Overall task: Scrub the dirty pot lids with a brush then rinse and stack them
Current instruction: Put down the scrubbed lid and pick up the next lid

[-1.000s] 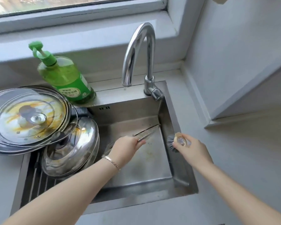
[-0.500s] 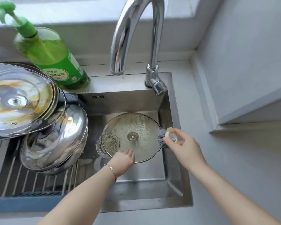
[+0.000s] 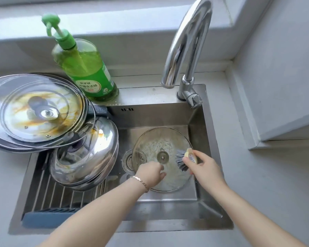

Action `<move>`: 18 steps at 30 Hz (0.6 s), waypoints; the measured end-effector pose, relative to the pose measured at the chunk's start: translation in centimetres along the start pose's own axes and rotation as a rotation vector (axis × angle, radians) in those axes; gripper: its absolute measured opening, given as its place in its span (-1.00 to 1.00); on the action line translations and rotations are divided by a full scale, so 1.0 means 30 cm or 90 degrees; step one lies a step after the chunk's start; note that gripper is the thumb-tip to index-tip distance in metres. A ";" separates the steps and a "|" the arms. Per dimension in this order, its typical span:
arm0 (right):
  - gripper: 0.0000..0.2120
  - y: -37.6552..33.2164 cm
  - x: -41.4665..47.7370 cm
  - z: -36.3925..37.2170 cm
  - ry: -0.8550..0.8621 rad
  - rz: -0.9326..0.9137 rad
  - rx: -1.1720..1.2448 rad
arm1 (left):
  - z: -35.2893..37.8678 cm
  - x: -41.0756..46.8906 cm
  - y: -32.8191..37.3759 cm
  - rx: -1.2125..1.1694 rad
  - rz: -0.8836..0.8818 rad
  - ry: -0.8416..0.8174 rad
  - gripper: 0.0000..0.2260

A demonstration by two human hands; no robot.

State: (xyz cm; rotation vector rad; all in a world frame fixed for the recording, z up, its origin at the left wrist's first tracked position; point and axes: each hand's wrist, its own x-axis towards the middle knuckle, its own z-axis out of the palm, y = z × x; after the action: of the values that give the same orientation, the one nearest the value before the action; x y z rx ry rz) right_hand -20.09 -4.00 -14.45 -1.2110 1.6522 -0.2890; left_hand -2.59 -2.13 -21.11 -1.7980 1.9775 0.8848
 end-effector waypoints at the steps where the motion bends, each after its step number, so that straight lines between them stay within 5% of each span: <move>1: -0.59 -0.036 -0.010 0.011 0.001 -0.006 0.006 | -0.057 -0.033 -0.018 -0.049 -0.012 0.031 -0.70; 4: -0.79 -0.164 -0.033 0.060 -0.006 -0.013 0.053 | -0.229 -0.165 -0.086 -0.179 -0.048 0.159 -0.71; 7: -0.63 -0.322 -0.055 0.128 -0.032 0.031 0.108 | -0.403 -0.308 -0.173 -0.306 -0.056 0.332 -0.69; 11: -0.59 -0.532 -0.085 0.208 -0.117 0.094 0.246 | -0.649 -0.427 -0.335 -0.245 0.052 0.588 -0.66; 18: -0.51 -0.822 -0.075 0.345 -0.222 0.075 0.329 | -1.058 -0.352 -0.523 -0.227 -0.007 0.635 -0.66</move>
State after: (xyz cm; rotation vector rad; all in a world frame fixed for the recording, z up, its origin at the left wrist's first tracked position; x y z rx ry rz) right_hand 2.38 -10.02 -1.05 -0.7230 1.2360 -0.3790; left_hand 19.57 -14.33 5.83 -2.8292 2.4241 0.3320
